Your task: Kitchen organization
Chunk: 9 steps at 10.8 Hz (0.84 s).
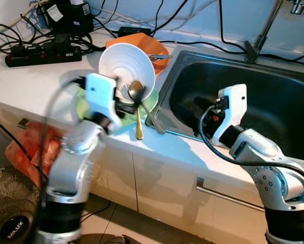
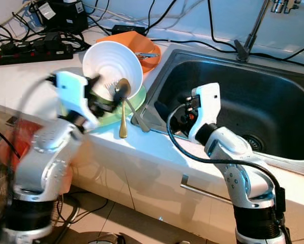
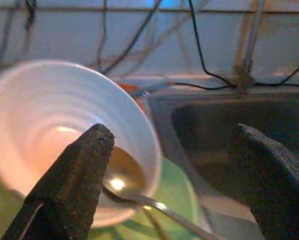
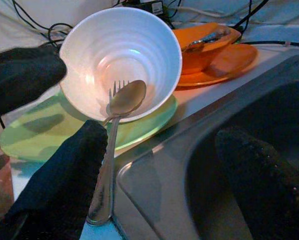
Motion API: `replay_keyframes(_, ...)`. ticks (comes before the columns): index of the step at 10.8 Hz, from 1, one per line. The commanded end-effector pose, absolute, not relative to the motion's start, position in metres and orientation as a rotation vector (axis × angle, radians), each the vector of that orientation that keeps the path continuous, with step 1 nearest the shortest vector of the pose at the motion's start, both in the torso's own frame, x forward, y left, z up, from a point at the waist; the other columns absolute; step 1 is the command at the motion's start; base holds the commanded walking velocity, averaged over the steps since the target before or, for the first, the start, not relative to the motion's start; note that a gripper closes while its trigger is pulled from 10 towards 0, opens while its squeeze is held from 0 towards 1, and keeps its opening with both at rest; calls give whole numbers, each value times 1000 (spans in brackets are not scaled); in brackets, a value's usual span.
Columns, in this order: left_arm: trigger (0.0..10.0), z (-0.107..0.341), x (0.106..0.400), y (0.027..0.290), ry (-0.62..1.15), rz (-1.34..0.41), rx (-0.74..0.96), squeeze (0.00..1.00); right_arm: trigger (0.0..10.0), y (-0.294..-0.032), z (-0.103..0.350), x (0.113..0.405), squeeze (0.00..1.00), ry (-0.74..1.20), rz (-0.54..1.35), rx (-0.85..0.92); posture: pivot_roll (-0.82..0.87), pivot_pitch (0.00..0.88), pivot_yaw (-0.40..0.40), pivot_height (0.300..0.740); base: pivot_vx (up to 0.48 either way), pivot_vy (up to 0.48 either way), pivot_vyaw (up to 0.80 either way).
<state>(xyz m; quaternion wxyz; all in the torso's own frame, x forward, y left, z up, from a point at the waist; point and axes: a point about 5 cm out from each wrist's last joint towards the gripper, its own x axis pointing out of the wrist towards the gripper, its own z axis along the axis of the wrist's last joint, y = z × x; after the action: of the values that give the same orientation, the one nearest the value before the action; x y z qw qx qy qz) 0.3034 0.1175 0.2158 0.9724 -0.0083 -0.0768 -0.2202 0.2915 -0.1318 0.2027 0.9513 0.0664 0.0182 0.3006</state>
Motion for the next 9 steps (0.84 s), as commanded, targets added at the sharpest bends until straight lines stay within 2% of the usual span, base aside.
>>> replay_keyframes(1, 10000, 215, 299, 114, -124, -471, -50, 0, 10000, -134, 205, 293, 0, 33, 618, 117, 72, 56, -12, 740, 0, 0, 0)
replay_keyframes(3, 10000, 210, 295, 108, -25, -501, -159, 0, 10000, -139, 209, 294, 0, 32, 614, 99, 70, 60, -17, 740, 0, 0, 0)
replay_keyframes(6, 10000, 213, 284, 108, 46, -517, -202, 0, 10000, -135, 206, 293, 0, 41, 627, 99, 82, 69, -21, 740, 0, 0, 0)
replay_keyframes(9, 10000, 212, 275, 121, 119, -473, -245, 0, 10000, -134, 204, 295, 0, 49, 635, 100, 97, 75, -26, 740, 0, 0, 0)
